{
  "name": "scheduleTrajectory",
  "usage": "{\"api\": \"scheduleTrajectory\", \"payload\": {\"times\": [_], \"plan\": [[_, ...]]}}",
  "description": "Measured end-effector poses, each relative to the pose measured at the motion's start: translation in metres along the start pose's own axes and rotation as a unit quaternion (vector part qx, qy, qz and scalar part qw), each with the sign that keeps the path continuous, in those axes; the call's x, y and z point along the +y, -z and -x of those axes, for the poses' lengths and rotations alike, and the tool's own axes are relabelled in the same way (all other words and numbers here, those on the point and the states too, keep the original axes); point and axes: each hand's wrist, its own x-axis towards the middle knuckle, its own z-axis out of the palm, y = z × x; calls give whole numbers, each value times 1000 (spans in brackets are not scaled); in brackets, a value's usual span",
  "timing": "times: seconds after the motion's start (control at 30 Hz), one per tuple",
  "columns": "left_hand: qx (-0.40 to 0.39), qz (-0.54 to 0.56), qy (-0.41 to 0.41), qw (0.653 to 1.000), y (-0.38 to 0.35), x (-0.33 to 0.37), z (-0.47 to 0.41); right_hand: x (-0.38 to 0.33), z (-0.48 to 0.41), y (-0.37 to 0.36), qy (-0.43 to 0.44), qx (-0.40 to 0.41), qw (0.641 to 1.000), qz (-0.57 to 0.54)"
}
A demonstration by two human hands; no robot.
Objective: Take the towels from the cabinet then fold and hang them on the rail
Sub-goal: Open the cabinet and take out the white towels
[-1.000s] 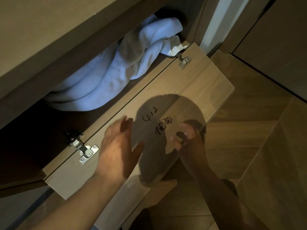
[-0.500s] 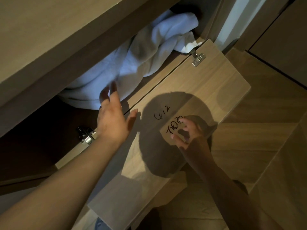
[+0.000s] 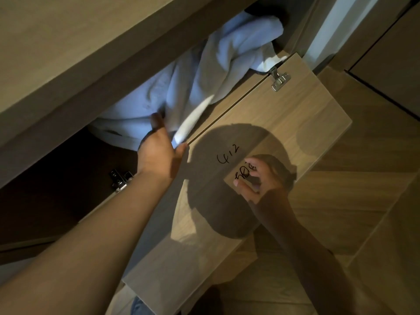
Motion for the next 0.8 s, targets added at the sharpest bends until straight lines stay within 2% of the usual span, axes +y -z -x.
{"api": "scheduleTrajectory", "payload": {"times": [0.13,0.3,0.5,0.57,0.63,0.73,0.8], "plan": [[22,36,-18,999,-3,4,-3,-5,-2,-1,8,12,1000,-5],[37,115,-64,991,-12,10,34,-3,-8,5,-51,13,997,-56],[-77,204,-28,976,-9,21,64,7,-1,16,-87,46,991,-94],[-95,186,-39,977,-3,21,66,7,-1,18,-94,52,989,-103],[-75,112,-87,987,7,17,62,6,-1,18,-94,49,989,-106],[5,11,-175,985,23,9,58,1,-1,17,-97,39,987,-122],[60,-21,-198,978,31,5,61,-9,-4,12,-113,23,983,-146]]}}
